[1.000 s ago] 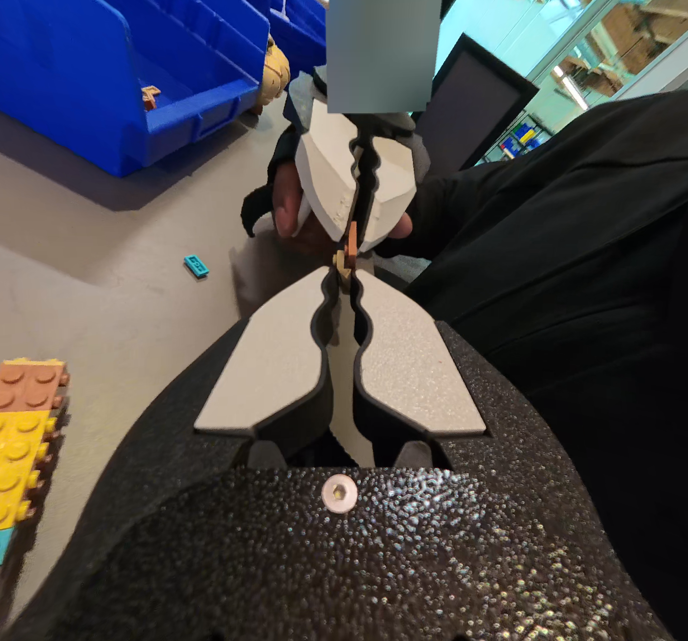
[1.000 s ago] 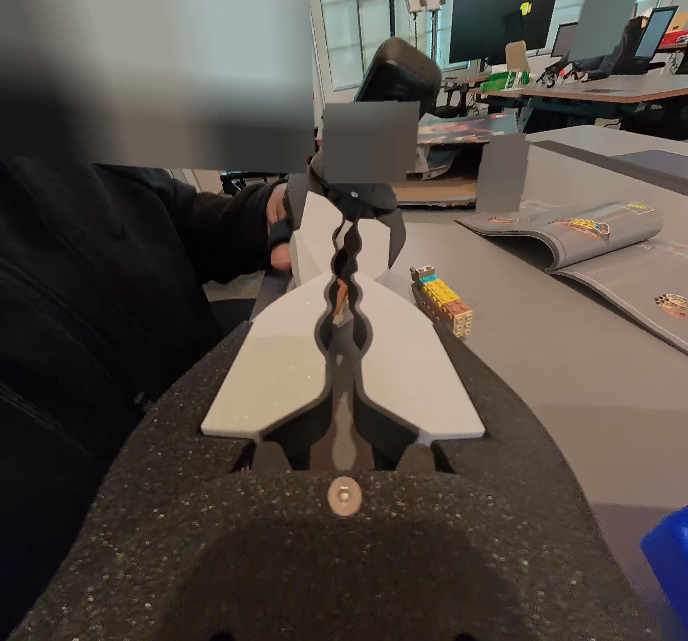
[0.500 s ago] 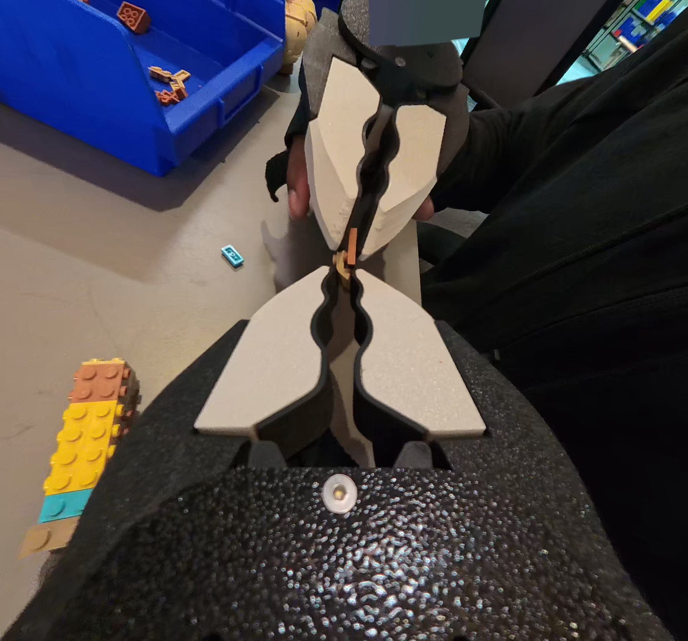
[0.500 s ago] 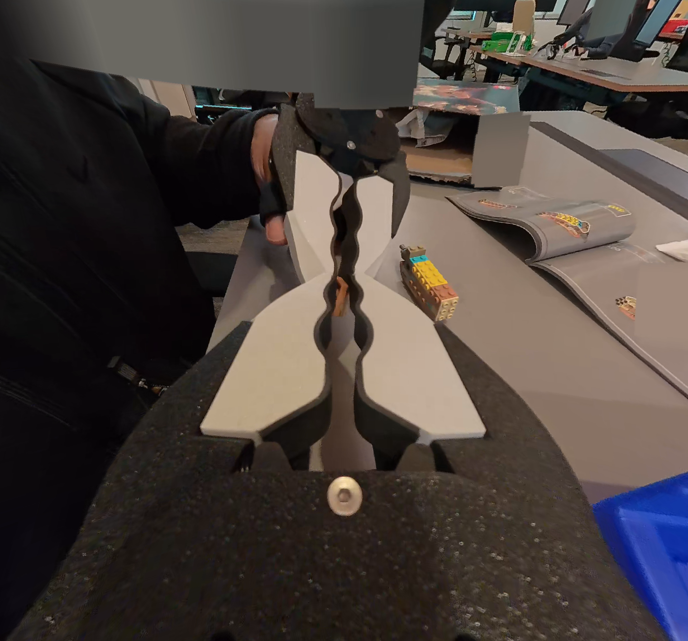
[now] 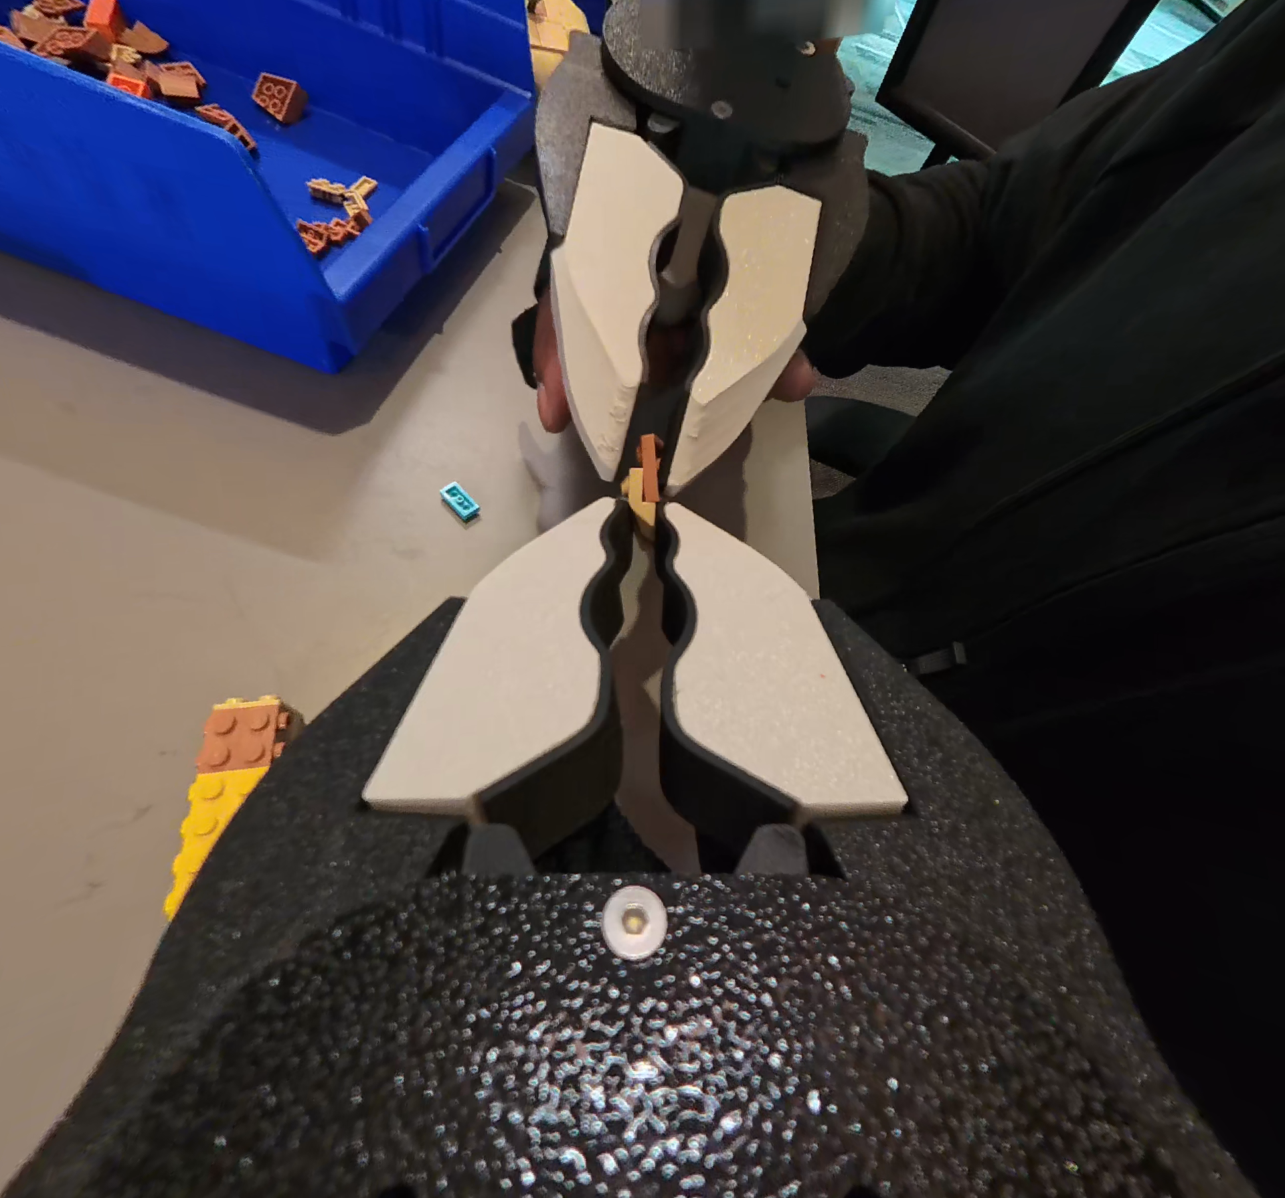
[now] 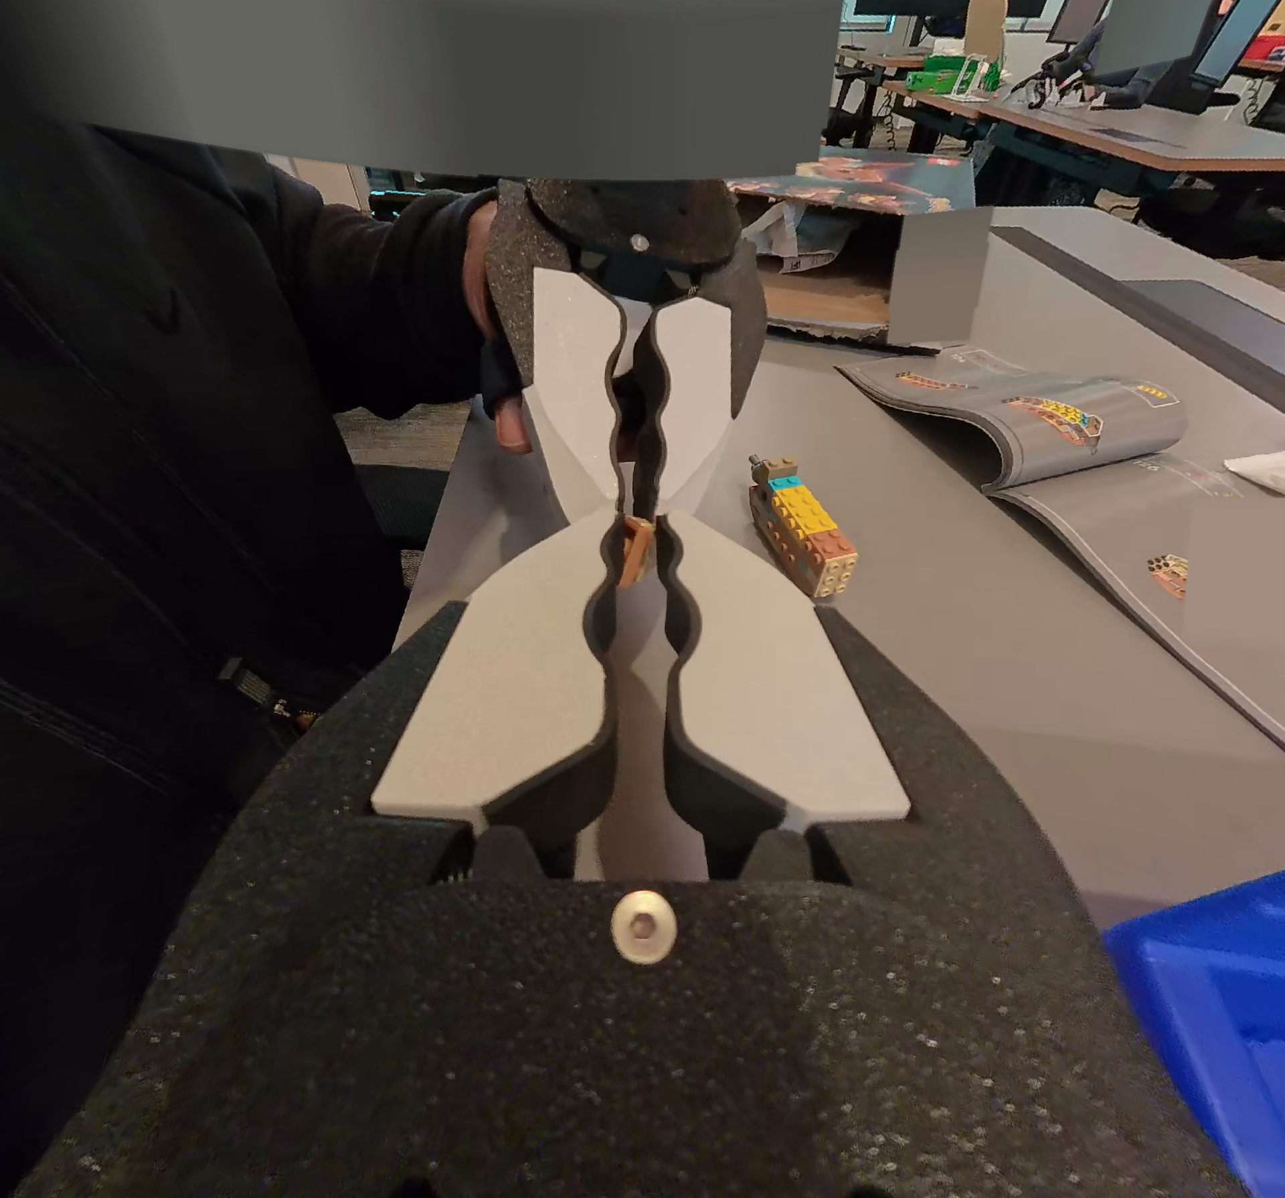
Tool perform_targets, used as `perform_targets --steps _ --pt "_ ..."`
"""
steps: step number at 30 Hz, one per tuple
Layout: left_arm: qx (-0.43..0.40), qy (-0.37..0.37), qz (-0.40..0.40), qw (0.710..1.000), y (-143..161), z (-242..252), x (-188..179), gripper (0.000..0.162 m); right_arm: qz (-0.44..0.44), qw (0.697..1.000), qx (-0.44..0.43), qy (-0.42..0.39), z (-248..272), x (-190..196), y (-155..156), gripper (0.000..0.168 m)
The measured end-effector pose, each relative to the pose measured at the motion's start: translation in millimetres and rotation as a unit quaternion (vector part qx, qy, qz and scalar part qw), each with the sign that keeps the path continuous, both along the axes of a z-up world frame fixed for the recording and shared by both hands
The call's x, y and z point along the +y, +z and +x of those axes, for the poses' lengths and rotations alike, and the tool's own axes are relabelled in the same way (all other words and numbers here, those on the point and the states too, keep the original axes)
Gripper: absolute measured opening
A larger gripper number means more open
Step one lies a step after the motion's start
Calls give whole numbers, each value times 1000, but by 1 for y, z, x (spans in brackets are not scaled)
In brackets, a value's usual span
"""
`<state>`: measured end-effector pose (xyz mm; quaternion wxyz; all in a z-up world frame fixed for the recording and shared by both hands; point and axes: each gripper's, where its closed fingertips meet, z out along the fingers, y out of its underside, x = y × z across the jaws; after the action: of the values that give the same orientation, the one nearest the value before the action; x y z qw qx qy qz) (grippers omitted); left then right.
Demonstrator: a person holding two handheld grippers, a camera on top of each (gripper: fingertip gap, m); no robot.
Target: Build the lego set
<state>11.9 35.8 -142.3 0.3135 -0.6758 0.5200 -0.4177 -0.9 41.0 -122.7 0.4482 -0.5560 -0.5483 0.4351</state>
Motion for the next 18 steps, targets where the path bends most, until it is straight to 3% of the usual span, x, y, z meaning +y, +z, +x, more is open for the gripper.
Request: perform_targets --steps 18 --pt "-11 -13 27 999 4 2 -4 6 43 999 2 -2 0 -5 3 7"
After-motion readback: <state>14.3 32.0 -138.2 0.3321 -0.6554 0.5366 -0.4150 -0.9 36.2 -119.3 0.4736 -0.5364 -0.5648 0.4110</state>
